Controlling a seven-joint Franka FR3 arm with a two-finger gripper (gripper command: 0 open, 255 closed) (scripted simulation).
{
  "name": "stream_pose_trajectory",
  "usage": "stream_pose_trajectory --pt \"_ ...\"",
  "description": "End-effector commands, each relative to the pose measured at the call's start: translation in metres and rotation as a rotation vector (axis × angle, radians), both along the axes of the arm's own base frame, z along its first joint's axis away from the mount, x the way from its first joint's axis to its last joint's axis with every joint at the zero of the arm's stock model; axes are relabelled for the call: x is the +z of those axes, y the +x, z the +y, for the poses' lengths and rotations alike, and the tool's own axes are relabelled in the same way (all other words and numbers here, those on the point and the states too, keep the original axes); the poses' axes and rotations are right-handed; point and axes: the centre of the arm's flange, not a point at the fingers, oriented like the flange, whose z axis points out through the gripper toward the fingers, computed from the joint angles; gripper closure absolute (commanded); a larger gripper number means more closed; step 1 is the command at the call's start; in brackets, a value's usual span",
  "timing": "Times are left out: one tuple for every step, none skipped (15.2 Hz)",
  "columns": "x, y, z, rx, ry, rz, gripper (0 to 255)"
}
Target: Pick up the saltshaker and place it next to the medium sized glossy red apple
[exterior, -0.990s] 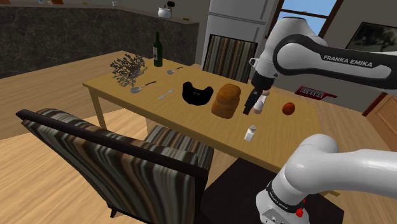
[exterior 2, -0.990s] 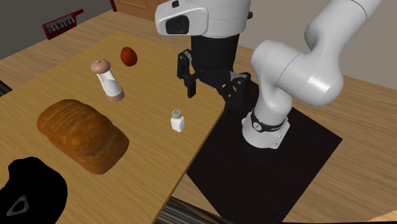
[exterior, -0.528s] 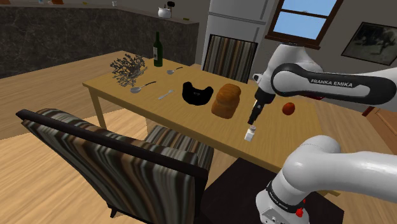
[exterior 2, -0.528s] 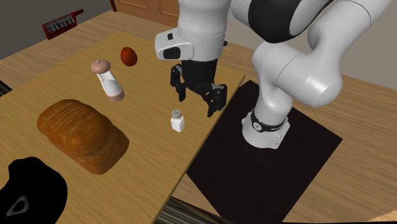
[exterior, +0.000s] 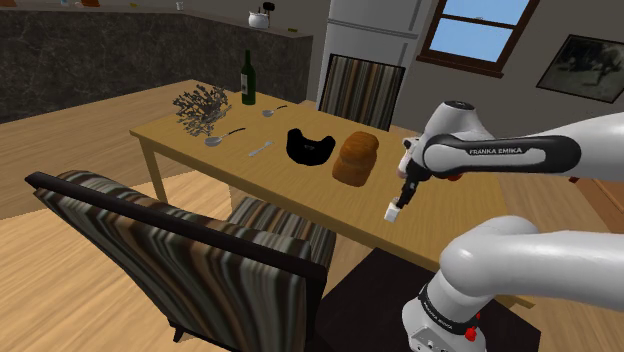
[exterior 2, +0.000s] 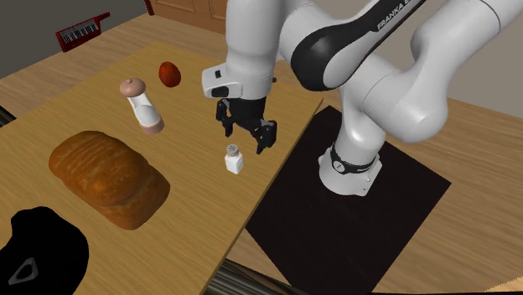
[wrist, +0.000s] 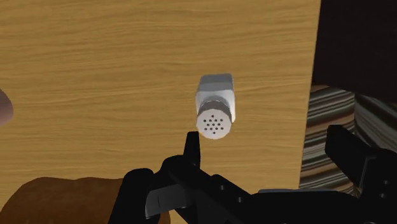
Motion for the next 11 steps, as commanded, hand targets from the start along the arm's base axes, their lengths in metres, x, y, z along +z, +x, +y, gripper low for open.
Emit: stream_pose_trajectory --pt "-0.019 -0.001 -0.015 0.014 -0.015 -0.008 0" --pt "-0.029 -0.002 -0.024 0.02 -0.022 -0.011 0" --pt "-0.035 -0.002 -0.029 0.023 -0.026 -0.013 0" --pt "-0.04 -0.002 -0.03 0.023 -0.026 -0.013 0" --pt "-0.046 -0.001 -0.03 0.023 -0.026 -0.013 0" --pt "-0.051 0.0 -0.031 0.023 -0.026 -0.013 0" --pt "-0.056 0.0 -0.031 0.023 -0.026 -0.013 0" --pt "-0.061 0.001 -0.031 0.023 -0.026 -0.013 0" --pt "-0.066 0.001 -0.032 0.023 -0.026 -0.013 0" --pt "-0.072 0.002 -0.032 0.023 -0.026 -0.013 0" --pt "-0.075 0.002 -0.032 0.023 -0.026 -0.013 0"
